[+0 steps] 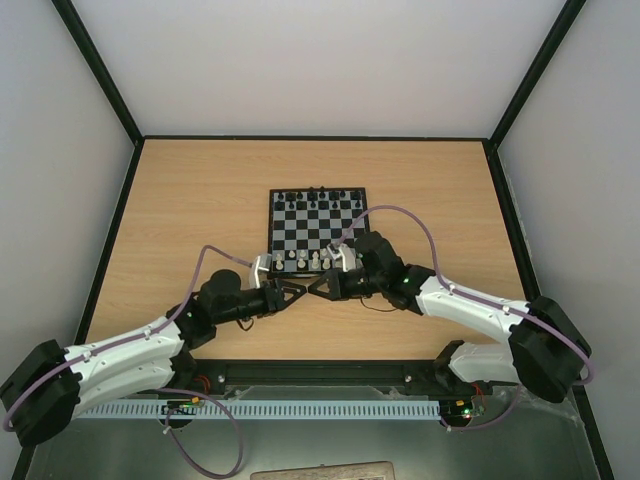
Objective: Set up the chess pieces on the board
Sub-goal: Place the chess piece on the chessboard.
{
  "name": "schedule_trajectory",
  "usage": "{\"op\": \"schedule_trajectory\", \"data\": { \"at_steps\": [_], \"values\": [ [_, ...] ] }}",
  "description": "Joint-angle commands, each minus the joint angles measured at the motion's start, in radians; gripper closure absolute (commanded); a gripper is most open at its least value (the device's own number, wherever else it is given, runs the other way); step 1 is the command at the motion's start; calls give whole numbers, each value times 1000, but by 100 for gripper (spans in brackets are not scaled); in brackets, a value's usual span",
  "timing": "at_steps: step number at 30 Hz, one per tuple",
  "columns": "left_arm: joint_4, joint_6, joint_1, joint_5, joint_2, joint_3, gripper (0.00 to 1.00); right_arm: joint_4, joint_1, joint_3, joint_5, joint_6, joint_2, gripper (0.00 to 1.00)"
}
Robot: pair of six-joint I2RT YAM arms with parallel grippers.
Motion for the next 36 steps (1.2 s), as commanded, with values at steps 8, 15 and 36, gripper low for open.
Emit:
{"op": "schedule_trajectory", "data": {
  "at_steps": [8, 15, 36],
  "values": [
    [43, 13, 42, 33, 23, -10, 69, 22, -3, -13, -54, -4, 21, 98],
    [36, 34, 48, 36, 60, 7, 80, 28, -3, -10, -65, -10, 46, 98],
    [-620, 313, 68, -90, 225, 422, 96, -264, -5, 37, 209, -136, -91, 55]
  ]
}}
